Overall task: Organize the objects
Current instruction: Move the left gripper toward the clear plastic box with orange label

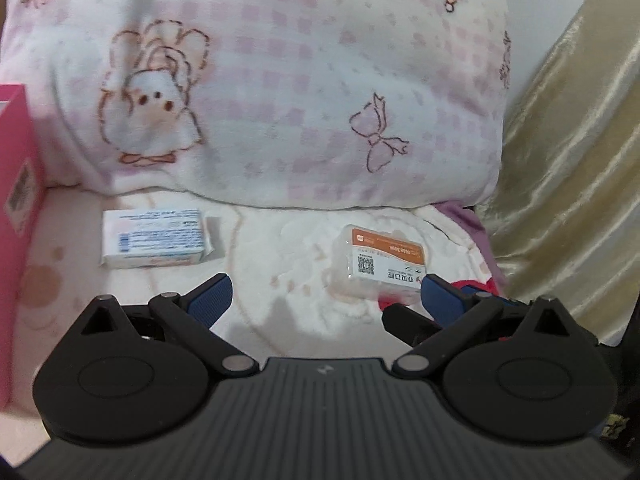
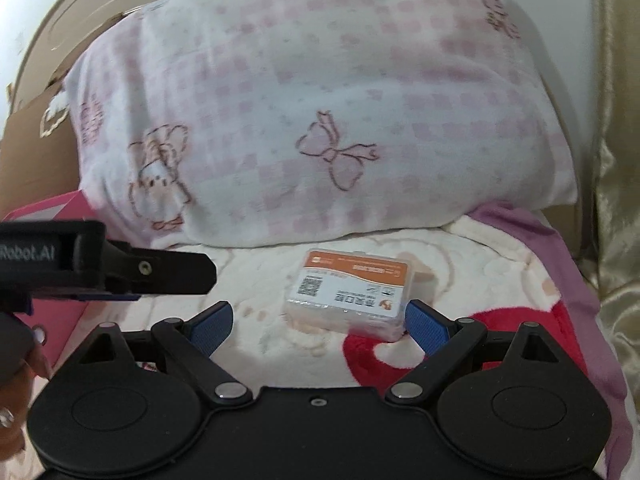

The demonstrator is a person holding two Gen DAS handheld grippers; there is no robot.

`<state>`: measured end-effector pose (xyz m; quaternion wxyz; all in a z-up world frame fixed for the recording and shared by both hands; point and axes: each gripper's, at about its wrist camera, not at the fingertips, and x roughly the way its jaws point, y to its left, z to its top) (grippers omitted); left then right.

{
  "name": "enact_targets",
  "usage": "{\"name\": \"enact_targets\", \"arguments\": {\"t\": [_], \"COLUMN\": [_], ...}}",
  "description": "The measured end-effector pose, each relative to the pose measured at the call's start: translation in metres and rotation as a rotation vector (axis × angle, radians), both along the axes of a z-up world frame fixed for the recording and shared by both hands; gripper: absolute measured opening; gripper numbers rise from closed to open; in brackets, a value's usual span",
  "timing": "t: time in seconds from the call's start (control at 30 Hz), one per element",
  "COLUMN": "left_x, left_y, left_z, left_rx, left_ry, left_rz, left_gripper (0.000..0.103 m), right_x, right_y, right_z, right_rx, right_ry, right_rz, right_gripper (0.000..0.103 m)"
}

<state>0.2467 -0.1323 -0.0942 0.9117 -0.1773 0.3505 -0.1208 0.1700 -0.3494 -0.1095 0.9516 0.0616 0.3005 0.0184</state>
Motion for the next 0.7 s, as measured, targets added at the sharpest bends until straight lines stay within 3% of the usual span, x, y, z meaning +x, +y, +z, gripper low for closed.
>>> {"name": "enact_targets", "arguments": {"t": [0.4,0.53,0.63,0.7], "left_x": [0.036,0.044,0.046,0.049], "left_y": [-0.022,-0.02,-0.016,-0.015], "left_z": [-0.034,-0.044,-0.047,-0.047], "left_rx": [-0.023,-0.073,-0.095,-0.101], "left_ry": [0.016,0.041,0.014,0.008], "left_rz": [-0.06,-0.088,-0.09,-0.099], "left_gripper": [0.099,0.098,0.096,0.088], "right_x": [0.019,0.027,0.038,0.041], "right_y": [-0.003,0.006,0.014,0.017], "right_z": [-0.021,-0.027,-0.031,-0.032], "right_rx": [-0.053,-0.111,-0.136,-0.127], "right_ry": [0.13,0.127,0.102,0.094], "right_rz": [-0.074,-0.038,-0.033,-0.046], "right_gripper": [0.095,0.095,0.095,0.096]}}
